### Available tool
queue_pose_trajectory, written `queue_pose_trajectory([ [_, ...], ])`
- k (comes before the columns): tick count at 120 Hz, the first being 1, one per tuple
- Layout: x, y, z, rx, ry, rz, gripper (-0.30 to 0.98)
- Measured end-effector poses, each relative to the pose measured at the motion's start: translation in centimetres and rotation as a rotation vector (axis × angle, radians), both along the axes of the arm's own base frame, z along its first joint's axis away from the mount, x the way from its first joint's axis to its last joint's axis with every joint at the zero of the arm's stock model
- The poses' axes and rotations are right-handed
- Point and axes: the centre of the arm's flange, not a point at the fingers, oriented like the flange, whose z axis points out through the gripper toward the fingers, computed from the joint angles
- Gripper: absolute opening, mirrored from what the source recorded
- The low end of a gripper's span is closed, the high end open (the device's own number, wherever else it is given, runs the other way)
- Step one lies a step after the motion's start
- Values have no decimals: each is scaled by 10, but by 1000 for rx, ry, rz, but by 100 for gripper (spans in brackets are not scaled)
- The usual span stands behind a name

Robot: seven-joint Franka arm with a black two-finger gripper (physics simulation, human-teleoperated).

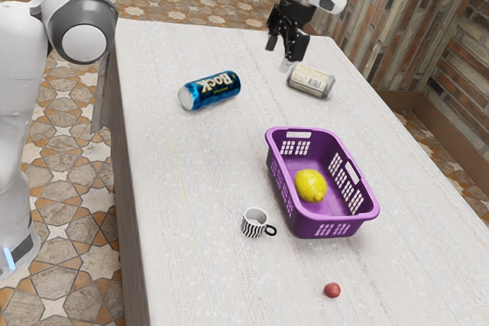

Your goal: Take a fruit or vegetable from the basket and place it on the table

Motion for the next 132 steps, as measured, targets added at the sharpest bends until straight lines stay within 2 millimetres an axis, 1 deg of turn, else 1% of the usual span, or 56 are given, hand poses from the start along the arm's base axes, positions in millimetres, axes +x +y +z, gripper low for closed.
queue_pose_trajectory([
  [17, 8, 0, 6, 7, -70, -12, 69],
  [36, 12, 0, 11, 10, -112, -22, 69],
  [39, 12, -5, 13, 9, -119, -33, 69],
  [42, 13, -13, 13, 5, -124, -54, 69],
  [54, 18, -75, 15, -22, -159, -241, 69],
  [59, 20, -90, 15, -28, -174, -322, 68],
  [72, 30, -103, 6, -32, -189, -531, 69],
  [82, 33, -121, 4, -38, -204, -715, 69],
  [99, 35, -124, 5, -28, -220, -937, 68],
  [106, 36, -124, -6, -30, -219, -1010, 68],
  [113, 28, -125, -20, -38, -216, -1078, 68],
  [122, 10, -133, -44, -45, -204, -1171, 68],
  [132, 6, -144, -63, -45, -203, -1272, 68],
])
